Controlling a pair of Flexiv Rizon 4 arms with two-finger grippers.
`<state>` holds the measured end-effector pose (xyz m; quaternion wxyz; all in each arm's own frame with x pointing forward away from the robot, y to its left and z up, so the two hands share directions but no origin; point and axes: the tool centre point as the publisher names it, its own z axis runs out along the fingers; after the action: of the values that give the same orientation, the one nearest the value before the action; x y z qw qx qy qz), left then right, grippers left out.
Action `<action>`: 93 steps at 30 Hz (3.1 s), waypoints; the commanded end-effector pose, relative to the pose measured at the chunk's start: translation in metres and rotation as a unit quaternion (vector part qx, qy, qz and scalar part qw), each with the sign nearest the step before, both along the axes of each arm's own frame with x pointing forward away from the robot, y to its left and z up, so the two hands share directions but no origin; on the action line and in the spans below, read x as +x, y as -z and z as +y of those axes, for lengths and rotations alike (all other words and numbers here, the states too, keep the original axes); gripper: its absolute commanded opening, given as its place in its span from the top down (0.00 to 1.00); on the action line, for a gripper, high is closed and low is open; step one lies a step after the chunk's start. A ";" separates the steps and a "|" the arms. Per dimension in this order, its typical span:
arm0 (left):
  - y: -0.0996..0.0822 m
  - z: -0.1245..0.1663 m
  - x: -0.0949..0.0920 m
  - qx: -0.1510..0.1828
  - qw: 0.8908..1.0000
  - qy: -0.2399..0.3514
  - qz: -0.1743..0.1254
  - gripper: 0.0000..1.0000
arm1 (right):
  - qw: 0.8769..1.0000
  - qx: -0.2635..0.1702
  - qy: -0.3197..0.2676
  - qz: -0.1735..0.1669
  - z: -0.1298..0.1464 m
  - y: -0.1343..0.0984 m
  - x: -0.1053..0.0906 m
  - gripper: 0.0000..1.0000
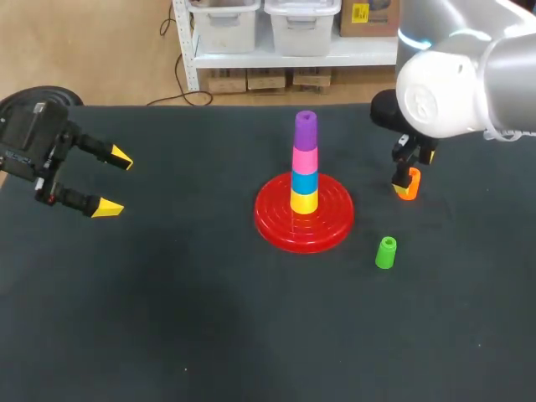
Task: Pick up and stack the cylinders on the red base in this order: pink,purple,orange,green
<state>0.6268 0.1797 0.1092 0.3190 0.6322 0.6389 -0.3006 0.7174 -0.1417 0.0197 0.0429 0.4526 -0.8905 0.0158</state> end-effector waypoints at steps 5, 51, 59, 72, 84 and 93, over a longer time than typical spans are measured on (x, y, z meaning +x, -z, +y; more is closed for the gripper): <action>0.001 0.001 -0.001 -0.001 1.000 0.000 -0.003 0.00 | 1.000 -0.003 0.000 -0.004 0.000 0.001 -0.003 0.00; 0.001 0.001 -0.001 -0.001 1.000 0.000 -0.003 0.00 | 0.999 0.001 -0.009 -0.040 0.005 -0.052 -0.008 1.00; 0.001 0.001 -0.001 -0.001 1.000 0.000 -0.003 0.00 | 0.998 0.002 -0.024 -0.056 0.027 -0.116 -0.017 1.00; 0.001 0.001 -0.001 -0.001 1.000 0.000 -0.003 0.00 | 0.996 0.014 -0.044 -0.080 0.056 -0.230 -0.031 1.00; 0.001 0.001 -0.001 -0.001 1.000 0.000 -0.003 0.00 | 0.991 0.007 -0.107 -0.078 0.117 -0.275 -0.046 1.00; 0.001 0.001 -0.001 -0.001 1.000 0.000 -0.003 0.00 | 0.989 0.018 -0.143 -0.038 0.145 -0.266 -0.048 1.00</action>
<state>0.6268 0.1798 0.1092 0.3190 0.6321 0.6390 -0.3006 0.6582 -0.0027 0.2870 -0.0206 0.5732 -0.8186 0.0304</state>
